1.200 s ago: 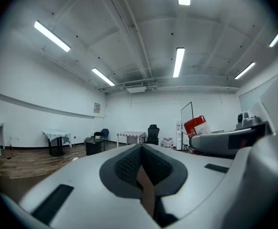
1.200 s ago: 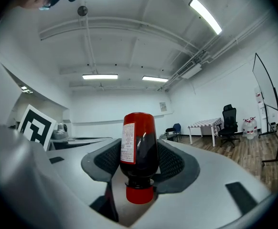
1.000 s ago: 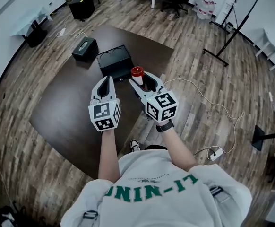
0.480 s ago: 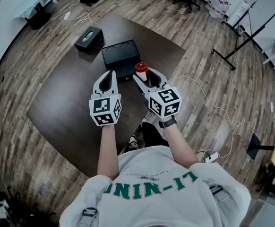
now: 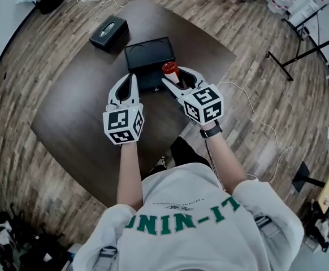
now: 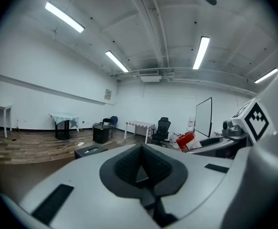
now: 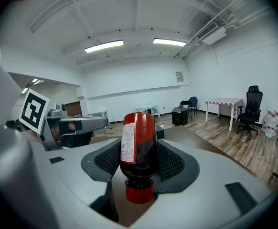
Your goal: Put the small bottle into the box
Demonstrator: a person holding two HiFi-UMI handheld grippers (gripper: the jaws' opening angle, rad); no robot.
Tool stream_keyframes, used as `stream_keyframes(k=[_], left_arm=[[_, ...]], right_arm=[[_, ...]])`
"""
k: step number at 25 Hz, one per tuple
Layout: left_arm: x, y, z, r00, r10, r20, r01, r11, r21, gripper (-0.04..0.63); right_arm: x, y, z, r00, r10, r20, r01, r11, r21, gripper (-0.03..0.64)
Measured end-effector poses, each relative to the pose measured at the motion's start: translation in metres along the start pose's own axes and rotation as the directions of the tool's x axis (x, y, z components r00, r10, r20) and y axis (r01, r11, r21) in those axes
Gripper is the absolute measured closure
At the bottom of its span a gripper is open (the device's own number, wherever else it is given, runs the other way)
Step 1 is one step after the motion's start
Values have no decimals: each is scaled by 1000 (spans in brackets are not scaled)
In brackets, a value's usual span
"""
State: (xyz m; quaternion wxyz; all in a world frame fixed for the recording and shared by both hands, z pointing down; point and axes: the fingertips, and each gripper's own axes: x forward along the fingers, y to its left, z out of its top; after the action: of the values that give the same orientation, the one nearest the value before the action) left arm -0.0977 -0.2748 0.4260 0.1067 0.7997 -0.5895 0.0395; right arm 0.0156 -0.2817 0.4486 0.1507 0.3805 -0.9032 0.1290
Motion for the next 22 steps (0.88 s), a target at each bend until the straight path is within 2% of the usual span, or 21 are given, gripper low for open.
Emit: stream_keyframes(k=[6, 12, 16, 22], left_arm=[[24, 11, -15, 999, 18, -41, -18, 1000, 4, 583], [45, 26, -27, 996, 40, -75, -41, 999, -13, 583], [56, 38, -36, 995, 45, -89, -46, 999, -13, 583], [65, 53, -56, 991, 51, -121, -53, 999, -10, 583]], right_arm=[[34, -21, -3, 989, 83, -123, -103, 982, -161, 385], [74, -37, -24, 952, 144, -271, -231, 918, -322, 385], [96, -42, -48, 913, 180, -366, -327, 860, -391, 385], [127, -37, -94, 846, 227, -482, -476, 730, -491, 385]])
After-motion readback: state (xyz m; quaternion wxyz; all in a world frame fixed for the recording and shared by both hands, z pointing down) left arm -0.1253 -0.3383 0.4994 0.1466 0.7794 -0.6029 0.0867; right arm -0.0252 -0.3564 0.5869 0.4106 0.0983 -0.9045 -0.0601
